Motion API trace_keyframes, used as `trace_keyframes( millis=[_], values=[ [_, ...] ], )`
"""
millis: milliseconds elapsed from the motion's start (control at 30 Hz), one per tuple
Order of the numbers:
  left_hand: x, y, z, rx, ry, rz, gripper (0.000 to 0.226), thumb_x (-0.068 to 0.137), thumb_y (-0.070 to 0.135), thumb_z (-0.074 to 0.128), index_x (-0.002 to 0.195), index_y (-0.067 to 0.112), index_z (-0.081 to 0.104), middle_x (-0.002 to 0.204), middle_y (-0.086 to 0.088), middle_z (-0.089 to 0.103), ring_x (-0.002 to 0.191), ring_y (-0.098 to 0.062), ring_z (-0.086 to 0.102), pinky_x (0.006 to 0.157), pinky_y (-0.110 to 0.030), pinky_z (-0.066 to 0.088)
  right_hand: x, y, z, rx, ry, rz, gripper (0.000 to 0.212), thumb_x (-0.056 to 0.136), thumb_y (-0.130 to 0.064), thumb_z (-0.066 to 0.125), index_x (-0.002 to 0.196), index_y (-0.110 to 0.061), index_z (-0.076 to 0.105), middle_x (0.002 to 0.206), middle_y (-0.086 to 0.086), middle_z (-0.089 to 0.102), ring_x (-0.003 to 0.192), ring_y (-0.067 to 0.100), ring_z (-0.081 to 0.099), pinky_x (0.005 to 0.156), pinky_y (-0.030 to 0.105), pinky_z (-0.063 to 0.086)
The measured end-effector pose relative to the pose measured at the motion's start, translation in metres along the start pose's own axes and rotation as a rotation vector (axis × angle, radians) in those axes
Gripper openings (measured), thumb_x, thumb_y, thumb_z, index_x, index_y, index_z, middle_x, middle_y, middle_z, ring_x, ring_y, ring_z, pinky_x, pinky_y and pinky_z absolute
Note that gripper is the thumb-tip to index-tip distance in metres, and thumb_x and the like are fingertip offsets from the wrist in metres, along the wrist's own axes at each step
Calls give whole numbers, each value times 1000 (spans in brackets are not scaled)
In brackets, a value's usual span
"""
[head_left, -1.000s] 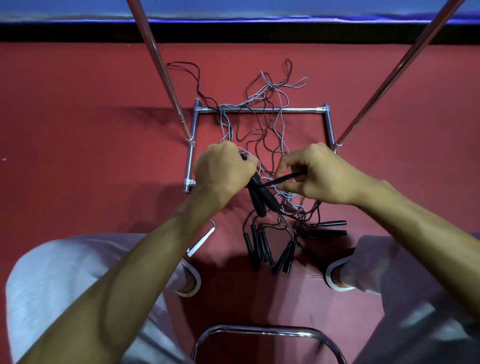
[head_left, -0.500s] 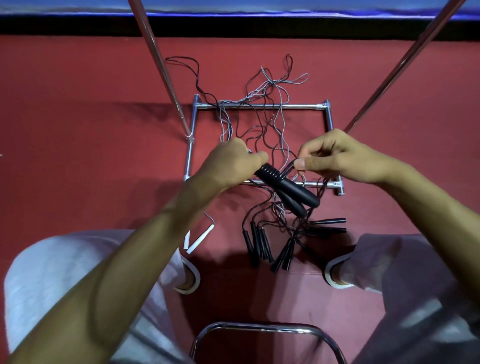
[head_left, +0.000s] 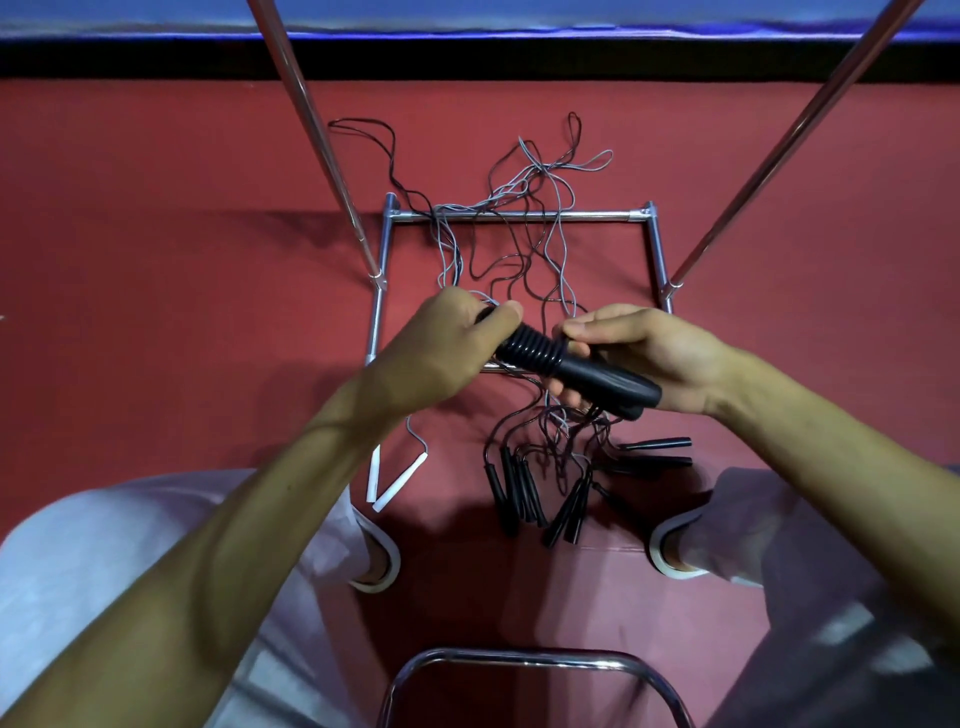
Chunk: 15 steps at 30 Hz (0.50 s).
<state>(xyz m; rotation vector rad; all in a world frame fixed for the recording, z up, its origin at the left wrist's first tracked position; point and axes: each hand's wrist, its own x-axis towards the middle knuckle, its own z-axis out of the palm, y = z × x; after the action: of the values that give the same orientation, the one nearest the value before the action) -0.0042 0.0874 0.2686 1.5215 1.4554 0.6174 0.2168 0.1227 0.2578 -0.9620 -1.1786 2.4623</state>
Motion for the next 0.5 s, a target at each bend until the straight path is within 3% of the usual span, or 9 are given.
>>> trace_keyframes(
  millis=[100, 200, 267, 367, 500],
  values=[
    [0, 0, 2, 58, 96, 62, 52, 101, 38, 49, 54, 18, 41, 47, 9, 33, 41, -7, 29, 47, -29, 27, 1, -3, 6, -14, 94, -90, 22, 85, -23, 66, 69, -9, 59, 89, 28, 60, 73, 32, 70, 73, 36, 54],
    [2, 0, 9, 35, 189, 59, 50, 95, 45, 43, 53, 19, 39, 45, 8, 33, 44, -11, 31, 50, -32, 30, 3, -12, 16, -99, 213, -181, 23, 93, -12, 56, 72, -4, 54, 65, 14, 68, 56, 20, 68, 56, 23, 55],
    [3, 0, 13, 34, 244, 44, 50, 96, 44, 43, 53, 18, 38, 45, 8, 32, 46, -14, 31, 51, -34, 29, 6, -17, 19, -214, 283, -240, 25, 97, -10, 57, 73, -3, 54, 58, 5, 65, 47, 12, 58, 48, 17, 45],
    [5, 1, 16, 36, 311, -2, 58, 100, 43, 48, 51, 17, 34, 43, 9, 29, 47, -13, 29, 51, -33, 27, 10, -14, 18, -359, 390, -324, 27, 99, -10, 60, 75, 2, 56, 54, -3, 57, 45, 7, 48, 46, 17, 36],
    [10, 6, 16, -7, 325, -67, 62, 99, 57, 49, 53, 16, 39, 44, 8, 30, 48, -17, 31, 52, -34, 29, 12, -12, 16, -456, 454, -373, 29, 102, -7, 57, 83, 15, 55, 58, -4, 54, 48, 6, 49, 50, 18, 39]
  ],
)
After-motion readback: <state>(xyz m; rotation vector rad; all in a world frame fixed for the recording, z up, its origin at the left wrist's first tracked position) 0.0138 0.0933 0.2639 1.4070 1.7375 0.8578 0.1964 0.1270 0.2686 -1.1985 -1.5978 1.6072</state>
